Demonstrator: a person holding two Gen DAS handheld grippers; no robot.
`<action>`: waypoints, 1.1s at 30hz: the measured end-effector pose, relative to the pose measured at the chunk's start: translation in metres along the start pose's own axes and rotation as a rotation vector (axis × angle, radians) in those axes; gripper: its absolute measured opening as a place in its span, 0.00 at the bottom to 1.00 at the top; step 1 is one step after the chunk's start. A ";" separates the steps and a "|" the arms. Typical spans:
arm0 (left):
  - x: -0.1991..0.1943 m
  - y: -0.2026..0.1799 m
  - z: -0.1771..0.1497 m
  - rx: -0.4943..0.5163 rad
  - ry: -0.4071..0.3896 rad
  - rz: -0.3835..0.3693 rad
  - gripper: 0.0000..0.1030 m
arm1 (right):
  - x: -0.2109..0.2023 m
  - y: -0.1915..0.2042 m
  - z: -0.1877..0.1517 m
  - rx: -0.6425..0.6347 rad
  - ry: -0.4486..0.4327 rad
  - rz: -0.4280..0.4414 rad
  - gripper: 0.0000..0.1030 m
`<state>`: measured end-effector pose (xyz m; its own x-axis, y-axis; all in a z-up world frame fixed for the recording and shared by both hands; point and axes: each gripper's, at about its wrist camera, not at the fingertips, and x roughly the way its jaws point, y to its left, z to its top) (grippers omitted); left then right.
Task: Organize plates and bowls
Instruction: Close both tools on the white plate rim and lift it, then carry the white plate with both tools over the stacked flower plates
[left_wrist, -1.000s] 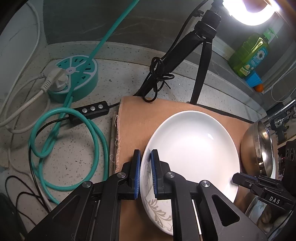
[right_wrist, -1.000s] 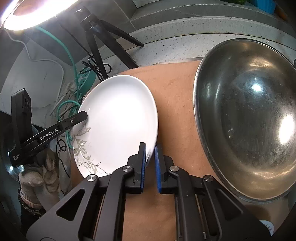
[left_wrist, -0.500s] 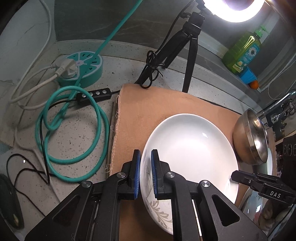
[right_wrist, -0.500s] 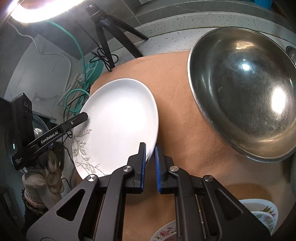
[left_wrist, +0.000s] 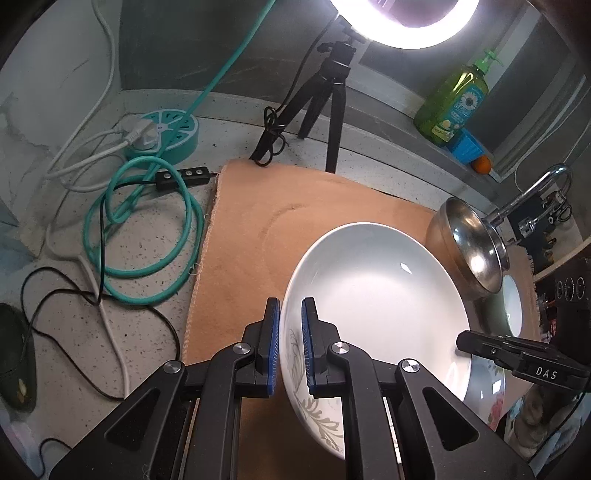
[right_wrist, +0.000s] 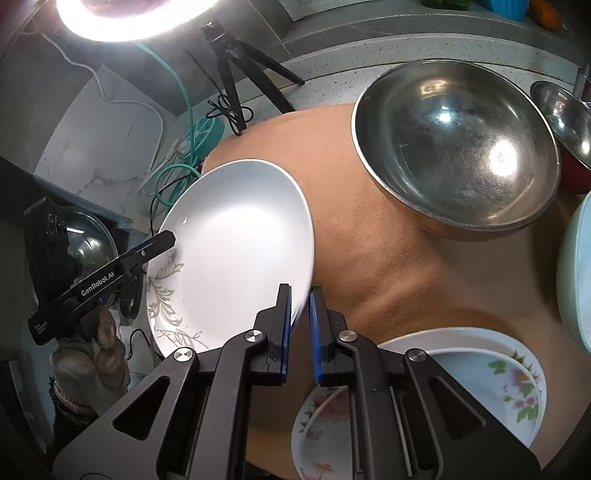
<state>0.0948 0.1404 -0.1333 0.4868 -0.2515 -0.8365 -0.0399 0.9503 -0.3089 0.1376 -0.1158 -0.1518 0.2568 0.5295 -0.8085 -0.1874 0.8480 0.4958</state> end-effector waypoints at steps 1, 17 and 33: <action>-0.004 -0.004 -0.003 0.003 -0.005 -0.003 0.09 | -0.004 -0.001 -0.002 -0.003 -0.002 0.001 0.09; -0.032 -0.072 -0.048 0.050 -0.021 -0.077 0.09 | -0.078 -0.033 -0.050 -0.001 -0.044 -0.028 0.09; -0.014 -0.136 -0.089 0.129 0.072 -0.131 0.09 | -0.117 -0.094 -0.093 0.074 -0.035 -0.099 0.09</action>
<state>0.0153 -0.0019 -0.1198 0.4165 -0.3830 -0.8245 0.1347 0.9229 -0.3606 0.0370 -0.2596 -0.1333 0.3035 0.4425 -0.8438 -0.0889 0.8949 0.4373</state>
